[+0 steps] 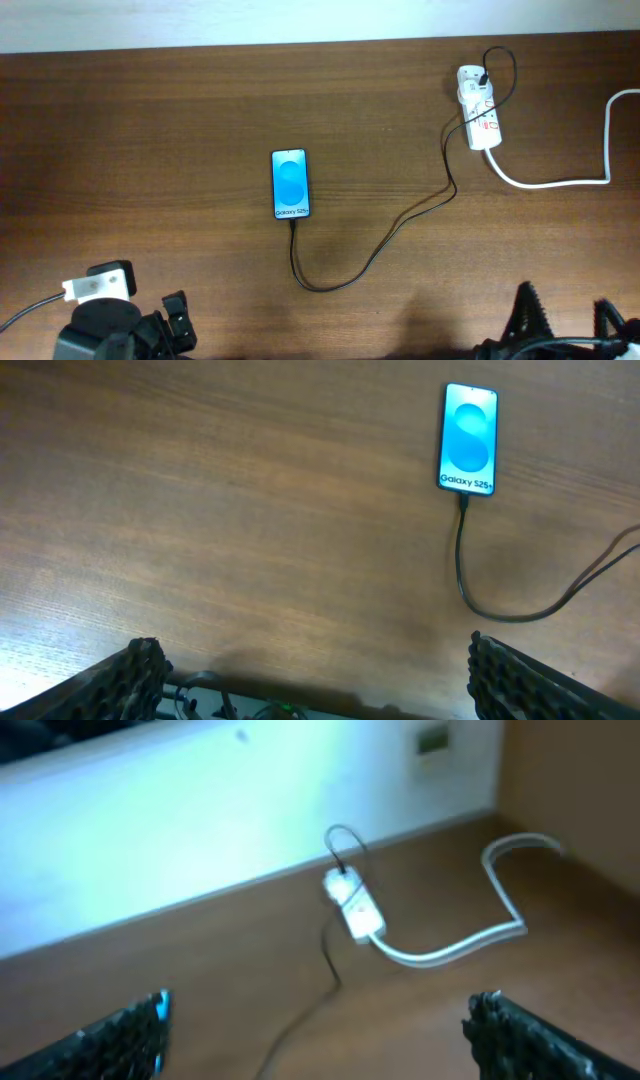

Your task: Plug charger to phone and switch on socket

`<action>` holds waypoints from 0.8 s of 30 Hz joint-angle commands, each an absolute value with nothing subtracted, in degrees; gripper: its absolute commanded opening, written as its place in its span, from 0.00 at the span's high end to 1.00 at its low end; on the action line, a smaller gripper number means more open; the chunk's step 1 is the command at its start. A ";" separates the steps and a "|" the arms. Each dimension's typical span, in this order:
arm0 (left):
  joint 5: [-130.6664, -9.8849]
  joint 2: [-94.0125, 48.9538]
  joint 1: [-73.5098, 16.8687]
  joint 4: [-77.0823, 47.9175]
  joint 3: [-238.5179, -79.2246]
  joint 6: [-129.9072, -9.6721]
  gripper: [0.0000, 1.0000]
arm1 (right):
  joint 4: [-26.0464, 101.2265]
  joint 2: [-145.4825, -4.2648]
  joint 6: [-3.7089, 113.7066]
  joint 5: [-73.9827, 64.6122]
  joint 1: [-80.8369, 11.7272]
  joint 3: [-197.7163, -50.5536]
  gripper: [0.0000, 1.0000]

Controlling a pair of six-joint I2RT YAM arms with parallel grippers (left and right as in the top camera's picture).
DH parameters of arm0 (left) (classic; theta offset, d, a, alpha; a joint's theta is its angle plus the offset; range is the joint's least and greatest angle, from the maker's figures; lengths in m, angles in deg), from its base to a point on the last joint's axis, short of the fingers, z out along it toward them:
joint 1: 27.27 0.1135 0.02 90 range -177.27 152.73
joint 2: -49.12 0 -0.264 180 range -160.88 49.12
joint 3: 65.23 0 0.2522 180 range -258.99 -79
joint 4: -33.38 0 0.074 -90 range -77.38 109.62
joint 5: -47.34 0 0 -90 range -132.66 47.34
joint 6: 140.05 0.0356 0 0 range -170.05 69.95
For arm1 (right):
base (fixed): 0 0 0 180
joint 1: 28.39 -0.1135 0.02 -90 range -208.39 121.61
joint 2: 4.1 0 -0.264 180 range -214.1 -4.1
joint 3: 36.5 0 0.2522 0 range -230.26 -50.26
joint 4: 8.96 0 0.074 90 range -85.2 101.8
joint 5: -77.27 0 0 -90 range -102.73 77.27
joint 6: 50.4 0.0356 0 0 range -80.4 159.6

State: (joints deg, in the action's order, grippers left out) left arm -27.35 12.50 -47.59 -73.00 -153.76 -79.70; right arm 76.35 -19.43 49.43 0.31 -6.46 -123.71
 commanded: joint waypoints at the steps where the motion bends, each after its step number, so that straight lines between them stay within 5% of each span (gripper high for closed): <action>1: -26.56 12.71 -47.89 -73.04 -153.71 -80.23 0.01 | 68.44 -13.18 48.59 2.23 -10.46 -113.85 0.02; 14: -26.56 12.71 -47.89 -73.04 -153.71 -80.23 0.01 | 36.99 -8.42 49.08 2.34 -17.23 -87.30 0.02; 24: -26.56 12.71 -47.89 -73.04 -153.71 -80.23 0.01 | 32.38 -7.30 49.05 -1.22 -17.56 -80.06 0.02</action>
